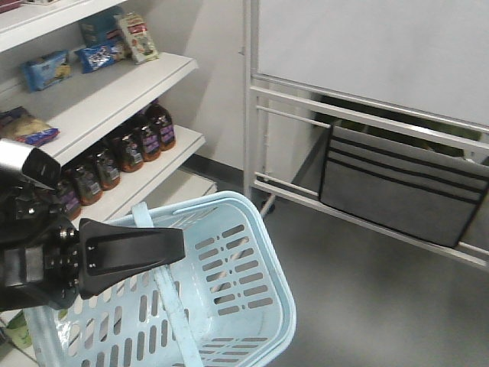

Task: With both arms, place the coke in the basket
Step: 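Drive the base toward the shelf with the red Coca-Cola bottle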

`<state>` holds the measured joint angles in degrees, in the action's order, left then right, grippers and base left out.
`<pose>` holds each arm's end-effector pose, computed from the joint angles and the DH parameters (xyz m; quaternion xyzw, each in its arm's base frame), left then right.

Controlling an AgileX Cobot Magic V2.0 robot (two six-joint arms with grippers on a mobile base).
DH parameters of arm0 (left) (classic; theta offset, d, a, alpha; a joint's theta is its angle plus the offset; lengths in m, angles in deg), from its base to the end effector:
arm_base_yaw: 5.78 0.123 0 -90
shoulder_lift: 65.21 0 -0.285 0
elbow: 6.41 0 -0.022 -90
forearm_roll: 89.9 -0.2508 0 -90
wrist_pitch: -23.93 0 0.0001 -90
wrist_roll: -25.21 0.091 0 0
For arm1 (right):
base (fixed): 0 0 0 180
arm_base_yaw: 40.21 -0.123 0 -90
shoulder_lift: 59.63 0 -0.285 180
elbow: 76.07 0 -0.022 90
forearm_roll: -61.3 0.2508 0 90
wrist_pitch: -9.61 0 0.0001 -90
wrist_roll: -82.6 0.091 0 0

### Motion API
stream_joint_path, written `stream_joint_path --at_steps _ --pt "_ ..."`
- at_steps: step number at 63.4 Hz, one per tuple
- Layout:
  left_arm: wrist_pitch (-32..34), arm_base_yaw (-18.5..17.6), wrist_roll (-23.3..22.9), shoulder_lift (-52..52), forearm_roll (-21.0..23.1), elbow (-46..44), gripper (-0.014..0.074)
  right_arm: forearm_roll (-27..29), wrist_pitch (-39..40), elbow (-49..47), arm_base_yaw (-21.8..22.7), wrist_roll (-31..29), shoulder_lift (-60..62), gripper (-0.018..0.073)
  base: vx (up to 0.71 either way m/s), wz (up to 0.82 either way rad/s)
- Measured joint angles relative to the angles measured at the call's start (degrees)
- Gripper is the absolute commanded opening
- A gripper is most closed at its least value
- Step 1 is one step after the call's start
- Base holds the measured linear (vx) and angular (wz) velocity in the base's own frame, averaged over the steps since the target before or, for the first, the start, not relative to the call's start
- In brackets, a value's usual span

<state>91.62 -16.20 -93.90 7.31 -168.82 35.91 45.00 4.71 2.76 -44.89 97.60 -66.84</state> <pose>0.1714 -0.1155 0.3096 0.1195 0.6963 -0.6461 0.2890 0.0569 0.0024 0.1968 -0.0284 0.7111 0.0125 0.7024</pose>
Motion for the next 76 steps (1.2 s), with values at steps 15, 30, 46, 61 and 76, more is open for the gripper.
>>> stream_joint_path --at_steps 15,30,46,61,76 --pt "0.00 0.00 0.00 0.00 0.00 0.00 -0.0006 0.00 0.00 0.00 0.00 0.00 0.00 -0.0005 0.14 0.54" --pt "0.00 0.00 0.00 0.00 0.00 0.00 -0.0006 0.00 0.00 0.00 0.00 0.00 0.00 -0.0005 0.13 0.50" --pt "0.00 0.00 0.00 0.00 0.00 0.00 -0.0006 0.00 0.00 0.00 0.00 0.00 0.00 -0.0005 0.13 0.50" --pt "-0.06 0.00 0.00 0.00 0.00 0.00 -0.0006 0.00 0.00 0.00 0.00 0.00 0.00 -0.0005 0.12 0.48" --pt "-0.06 0.00 0.00 0.00 0.00 0.00 -0.0006 0.00 0.00 0.00 0.00 0.00 0.00 -0.0005 0.10 0.42"
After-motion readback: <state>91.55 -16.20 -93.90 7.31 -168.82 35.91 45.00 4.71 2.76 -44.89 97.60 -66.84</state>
